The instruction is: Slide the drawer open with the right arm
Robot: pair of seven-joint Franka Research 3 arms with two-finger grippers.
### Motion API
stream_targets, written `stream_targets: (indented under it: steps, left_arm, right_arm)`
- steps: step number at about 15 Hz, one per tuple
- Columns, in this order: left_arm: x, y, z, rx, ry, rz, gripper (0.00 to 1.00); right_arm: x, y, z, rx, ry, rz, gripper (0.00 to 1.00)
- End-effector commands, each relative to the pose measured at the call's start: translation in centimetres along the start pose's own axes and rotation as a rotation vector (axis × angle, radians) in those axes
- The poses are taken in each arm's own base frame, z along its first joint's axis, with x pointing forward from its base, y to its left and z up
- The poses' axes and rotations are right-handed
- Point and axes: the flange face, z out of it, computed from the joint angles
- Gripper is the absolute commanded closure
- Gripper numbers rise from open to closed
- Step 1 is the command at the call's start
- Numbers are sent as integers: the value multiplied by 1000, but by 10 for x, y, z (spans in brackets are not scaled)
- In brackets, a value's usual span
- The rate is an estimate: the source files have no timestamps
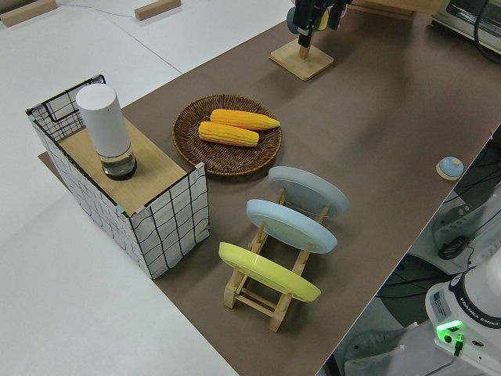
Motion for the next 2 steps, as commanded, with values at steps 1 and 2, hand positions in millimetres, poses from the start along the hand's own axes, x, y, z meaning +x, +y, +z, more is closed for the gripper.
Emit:
stream_targets:
  steps: [1, 2]
  left_arm:
    - [1, -1, -4, 16, -5, 11, 7]
    - [1, -1, -4, 16, -5, 11, 7]
  right_arm:
    - [-1, -4, 6, -18, 0, -32, 13]
    - [-1, -3, 5, -18, -6, -34, 15]
